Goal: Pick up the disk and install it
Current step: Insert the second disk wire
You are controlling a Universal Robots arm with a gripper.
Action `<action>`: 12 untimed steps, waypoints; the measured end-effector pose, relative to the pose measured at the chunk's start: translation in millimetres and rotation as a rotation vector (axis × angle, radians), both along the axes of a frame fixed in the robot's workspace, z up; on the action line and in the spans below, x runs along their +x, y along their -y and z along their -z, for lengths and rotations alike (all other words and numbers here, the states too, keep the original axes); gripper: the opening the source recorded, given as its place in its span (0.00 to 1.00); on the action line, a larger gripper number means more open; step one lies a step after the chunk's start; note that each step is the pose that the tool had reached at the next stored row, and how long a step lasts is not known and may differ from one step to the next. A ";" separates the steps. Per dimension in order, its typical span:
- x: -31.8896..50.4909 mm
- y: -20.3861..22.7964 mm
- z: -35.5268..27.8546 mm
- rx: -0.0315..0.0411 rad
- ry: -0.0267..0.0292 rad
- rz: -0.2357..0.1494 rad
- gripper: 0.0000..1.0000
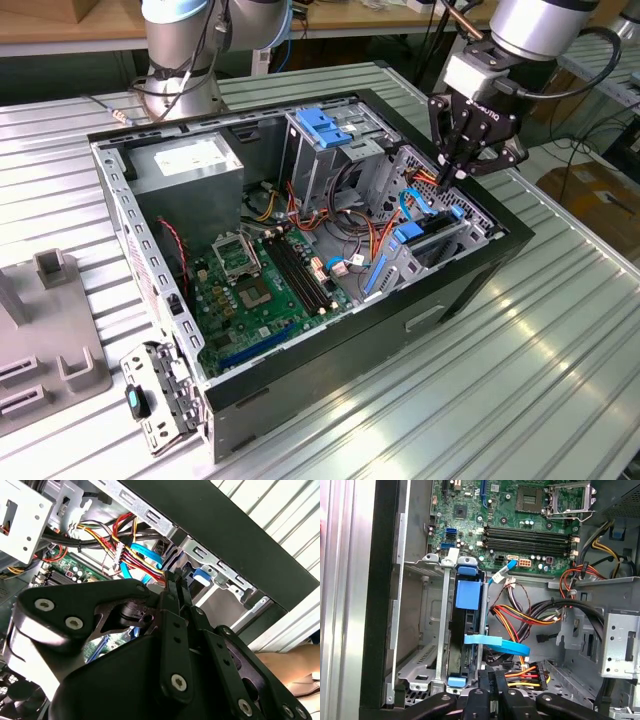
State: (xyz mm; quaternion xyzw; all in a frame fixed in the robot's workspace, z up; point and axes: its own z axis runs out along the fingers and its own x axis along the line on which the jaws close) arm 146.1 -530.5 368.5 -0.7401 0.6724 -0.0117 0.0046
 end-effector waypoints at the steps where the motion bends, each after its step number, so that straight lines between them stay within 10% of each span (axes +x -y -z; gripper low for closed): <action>1: -0.5 0.0 0.1 0.0002 0.0001 0.000 0.16; 12: -6.2 2.6 3.4 0.0051 0.0016 0.076 0.16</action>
